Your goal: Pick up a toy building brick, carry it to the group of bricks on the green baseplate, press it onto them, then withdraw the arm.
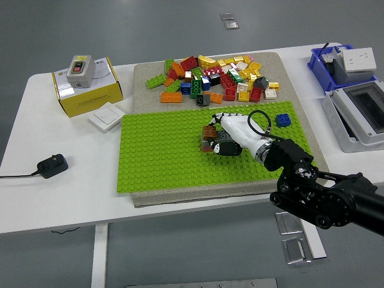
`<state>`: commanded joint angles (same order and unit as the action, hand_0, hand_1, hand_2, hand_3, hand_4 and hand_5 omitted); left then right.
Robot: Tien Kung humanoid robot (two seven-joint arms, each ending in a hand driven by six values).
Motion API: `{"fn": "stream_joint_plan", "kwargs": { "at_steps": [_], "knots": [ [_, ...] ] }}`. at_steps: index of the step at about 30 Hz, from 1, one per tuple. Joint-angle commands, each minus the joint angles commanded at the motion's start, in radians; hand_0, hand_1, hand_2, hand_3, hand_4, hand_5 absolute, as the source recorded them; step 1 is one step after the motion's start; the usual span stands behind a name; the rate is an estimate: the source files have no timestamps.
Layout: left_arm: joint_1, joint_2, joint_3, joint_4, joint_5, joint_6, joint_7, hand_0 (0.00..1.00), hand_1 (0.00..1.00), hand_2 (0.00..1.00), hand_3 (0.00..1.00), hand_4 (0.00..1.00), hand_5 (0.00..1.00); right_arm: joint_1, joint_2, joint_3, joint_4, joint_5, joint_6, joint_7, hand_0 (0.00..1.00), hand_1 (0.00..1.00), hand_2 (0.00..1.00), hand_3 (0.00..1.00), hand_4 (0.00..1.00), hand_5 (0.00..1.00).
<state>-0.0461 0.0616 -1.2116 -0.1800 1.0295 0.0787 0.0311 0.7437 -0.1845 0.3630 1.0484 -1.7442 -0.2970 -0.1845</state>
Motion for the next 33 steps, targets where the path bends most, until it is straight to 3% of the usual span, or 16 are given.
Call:
{"fn": "stream_joint_plan", "kwargs": {
  "at_steps": [33],
  "knots": [
    [0.001,0.0,0.0,0.0,0.004,0.0,0.0,0.662,0.661,0.571,0.6,0.185,0.679,0.0,0.0,0.002,-0.003,0.002,0.001,-0.002,0.871,0.899,0.939,0.714,0.539,0.367]
  ]
}}
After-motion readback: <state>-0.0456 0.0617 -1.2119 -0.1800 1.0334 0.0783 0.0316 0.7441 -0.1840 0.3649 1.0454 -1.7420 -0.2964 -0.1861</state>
